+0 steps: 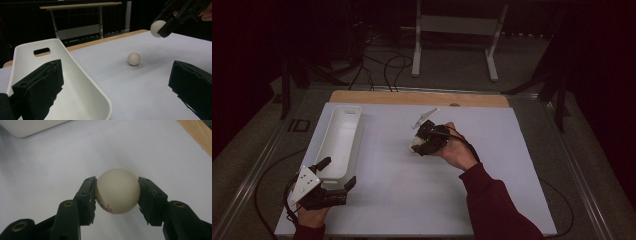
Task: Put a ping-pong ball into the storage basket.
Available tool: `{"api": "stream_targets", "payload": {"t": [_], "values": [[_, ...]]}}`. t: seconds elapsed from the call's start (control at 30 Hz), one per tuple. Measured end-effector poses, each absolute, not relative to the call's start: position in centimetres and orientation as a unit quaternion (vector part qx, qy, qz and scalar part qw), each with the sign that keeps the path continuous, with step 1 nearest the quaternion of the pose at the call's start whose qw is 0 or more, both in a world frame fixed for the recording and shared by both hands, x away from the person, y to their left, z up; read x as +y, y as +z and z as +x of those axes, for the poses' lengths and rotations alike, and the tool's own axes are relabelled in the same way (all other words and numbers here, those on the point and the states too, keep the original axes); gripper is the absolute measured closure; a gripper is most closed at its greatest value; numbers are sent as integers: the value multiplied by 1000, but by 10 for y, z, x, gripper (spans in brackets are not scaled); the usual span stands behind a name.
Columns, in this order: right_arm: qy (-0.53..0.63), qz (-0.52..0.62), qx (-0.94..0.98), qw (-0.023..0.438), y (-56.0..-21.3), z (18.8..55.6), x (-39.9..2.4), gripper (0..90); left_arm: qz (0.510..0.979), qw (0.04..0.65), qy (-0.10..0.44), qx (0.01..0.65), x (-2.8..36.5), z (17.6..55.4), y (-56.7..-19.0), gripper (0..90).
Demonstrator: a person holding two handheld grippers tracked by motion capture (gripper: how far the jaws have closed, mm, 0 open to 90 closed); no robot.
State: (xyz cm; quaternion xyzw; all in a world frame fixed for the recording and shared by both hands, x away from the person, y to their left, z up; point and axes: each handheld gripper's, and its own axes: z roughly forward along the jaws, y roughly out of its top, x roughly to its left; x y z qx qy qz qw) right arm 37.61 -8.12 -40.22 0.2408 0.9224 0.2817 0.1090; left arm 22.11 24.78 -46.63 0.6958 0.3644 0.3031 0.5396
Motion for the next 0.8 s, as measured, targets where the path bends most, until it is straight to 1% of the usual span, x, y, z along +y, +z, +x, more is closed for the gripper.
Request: {"api": "stream_targets", "payload": {"t": [0.8], "values": [[290, 235, 922, 106, -397, 376, -75, 504, 696, 540, 303, 364, 248, 221, -466, 0]]}}
